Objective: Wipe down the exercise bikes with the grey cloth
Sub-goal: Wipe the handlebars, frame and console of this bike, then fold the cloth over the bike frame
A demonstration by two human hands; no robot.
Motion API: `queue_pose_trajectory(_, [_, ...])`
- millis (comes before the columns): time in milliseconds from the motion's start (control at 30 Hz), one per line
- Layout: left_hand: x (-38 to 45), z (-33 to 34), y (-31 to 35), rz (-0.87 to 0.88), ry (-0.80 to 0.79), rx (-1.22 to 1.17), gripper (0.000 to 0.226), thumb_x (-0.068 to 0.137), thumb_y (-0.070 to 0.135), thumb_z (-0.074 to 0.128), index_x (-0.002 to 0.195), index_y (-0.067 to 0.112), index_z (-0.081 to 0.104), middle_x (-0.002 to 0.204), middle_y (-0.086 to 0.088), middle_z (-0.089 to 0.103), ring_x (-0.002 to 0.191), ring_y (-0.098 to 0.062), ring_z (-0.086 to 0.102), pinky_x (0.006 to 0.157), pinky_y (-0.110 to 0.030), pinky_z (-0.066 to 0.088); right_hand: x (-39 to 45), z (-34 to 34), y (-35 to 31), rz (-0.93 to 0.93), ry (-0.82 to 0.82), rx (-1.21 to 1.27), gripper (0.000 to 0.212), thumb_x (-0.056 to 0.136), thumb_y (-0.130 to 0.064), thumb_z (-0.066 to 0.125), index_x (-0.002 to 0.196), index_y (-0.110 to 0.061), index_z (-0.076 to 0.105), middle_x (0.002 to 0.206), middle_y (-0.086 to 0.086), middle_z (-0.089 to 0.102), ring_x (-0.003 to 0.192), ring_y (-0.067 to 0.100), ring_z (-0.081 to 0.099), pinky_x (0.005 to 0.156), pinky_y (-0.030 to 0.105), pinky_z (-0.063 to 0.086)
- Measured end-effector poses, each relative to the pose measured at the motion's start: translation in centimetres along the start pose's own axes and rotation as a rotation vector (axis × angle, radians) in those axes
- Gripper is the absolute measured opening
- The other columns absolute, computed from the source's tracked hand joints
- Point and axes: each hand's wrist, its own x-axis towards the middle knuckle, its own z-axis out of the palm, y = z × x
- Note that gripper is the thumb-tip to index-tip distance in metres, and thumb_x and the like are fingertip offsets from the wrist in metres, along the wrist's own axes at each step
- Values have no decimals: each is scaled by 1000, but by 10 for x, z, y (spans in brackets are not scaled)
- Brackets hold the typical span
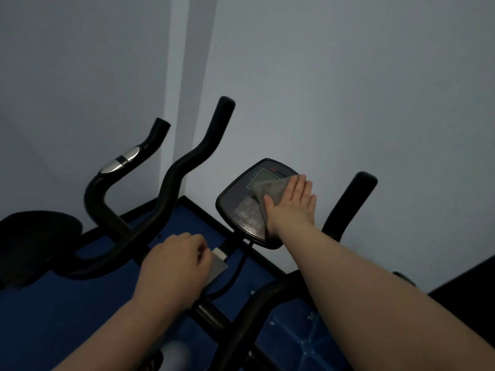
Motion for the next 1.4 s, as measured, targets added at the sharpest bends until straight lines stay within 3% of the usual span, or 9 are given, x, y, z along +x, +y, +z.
queue_pose_trajectory(267, [-1,-1,4,-62,76,-6,20,94,32,44,87,27,62,86,13,57,85,-6,52,73,-26,45,34,-2,-17,-270,161,-4,77,97,-56,10,148,-5,-19,158,13,-21,146,28,-16,118,42,-8])
queue_pose_trajectory(333, [-1,0,5,-72,86,2,19,94,32,45,89,27,63,88,13,58,86,-6,52,72,-24,43,33,-10,-10,-327,212,100,68,100,-49,17,152,-8,-2,161,12,-4,147,28,3,119,41,7])
queue_pose_trajectory(433, [-2,0,4,-100,93,8,18,94,32,47,89,26,63,88,13,58,85,-5,52,70,-22,39,29,-24,0,-312,379,353,47,94,-19,49,138,-7,36,139,16,40,121,31,42,96,39,37])
queue_pose_trajectory(567, [-4,-1,6,-134,112,5,19,93,29,48,89,22,65,86,10,61,84,-8,54,73,-26,45,14,-32,1,-50,224,739,42,82,-5,62,118,-5,41,115,17,55,98,30,56,82,39,50])
queue_pose_trajectory(667, [-9,-3,8,-93,150,2,19,92,26,49,88,19,66,83,7,62,80,-9,56,71,-30,49,-8,-32,-8,44,78,1018,48,79,-15,73,116,-10,44,112,10,58,85,21,52,73,29,44])
queue_pose_trajectory(767, [-19,-5,7,9,147,25,19,90,24,50,84,17,66,82,5,63,77,-14,58,68,-34,48,-49,-26,-21,-13,3,1199,47,76,-22,78,113,-17,49,111,5,60,91,20,57,85,34,50])
queue_pose_trajectory(933, [-49,-10,-5,140,21,-128,16,91,19,56,99,18,70,98,5,64,94,-14,58,85,-32,46,-128,-16,-27,-31,-61,1288,57,67,-20,86,113,-19,52,90,-5,57,91,16,61,81,33,54])
queue_pose_trajectory(1167, [-103,-43,35,192,50,-371,13,90,29,54,96,35,64,91,22,60,88,10,56,65,-14,39,-230,-28,35,-155,177,1158,51,68,-23,84,108,-28,54,83,-8,61,67,0,55,66,17,46])
queue_pose_trajectory(1400, [-163,-35,131,423,-56,-379,15,87,31,53,96,28,65,88,14,64,83,-1,58,70,-25,47,-307,-20,144,-26,306,1199,44,70,-22,83,101,-37,55,79,-10,62,67,-3,56,61,10,46])
